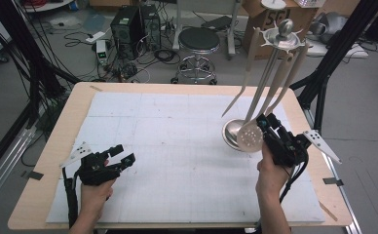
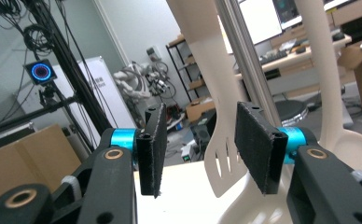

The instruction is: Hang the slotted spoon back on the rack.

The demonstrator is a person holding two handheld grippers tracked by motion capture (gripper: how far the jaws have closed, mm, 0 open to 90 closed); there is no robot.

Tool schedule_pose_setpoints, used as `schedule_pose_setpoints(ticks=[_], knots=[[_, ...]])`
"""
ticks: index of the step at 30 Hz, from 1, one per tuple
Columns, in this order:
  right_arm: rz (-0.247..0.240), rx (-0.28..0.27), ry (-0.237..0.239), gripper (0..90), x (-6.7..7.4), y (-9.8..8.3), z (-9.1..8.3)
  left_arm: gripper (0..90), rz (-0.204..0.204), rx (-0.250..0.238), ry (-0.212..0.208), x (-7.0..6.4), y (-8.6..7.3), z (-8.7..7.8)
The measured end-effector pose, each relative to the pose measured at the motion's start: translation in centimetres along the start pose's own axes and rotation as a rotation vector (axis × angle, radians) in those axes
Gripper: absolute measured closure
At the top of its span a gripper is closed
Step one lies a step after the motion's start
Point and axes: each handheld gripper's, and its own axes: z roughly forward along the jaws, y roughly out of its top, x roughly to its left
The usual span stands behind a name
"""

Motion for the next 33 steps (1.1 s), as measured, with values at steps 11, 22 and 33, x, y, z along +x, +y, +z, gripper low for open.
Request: schedule_pose_setpoints(ticks=[11, 22, 33], knots=[[0.022, 0.078, 0.059, 26.8, -0.3, -1.0, -0.3, 23.8, 0.005, -0.007, -0.006, -0.1, 0.0, 0.0], [-0.012, 0.224, 0.137, 26.8, -1.0, -3.0, -0.4, 23.8, 0.017, -0.017, -0.030, -0.3, 0.0, 0.1], [-0.022, 0.300, 0.150, 26.6, -2.2, -5.0, -0.7, 23.8, 0.022, -0.003, -0.044, -0.4, -0.1, 0.3]])
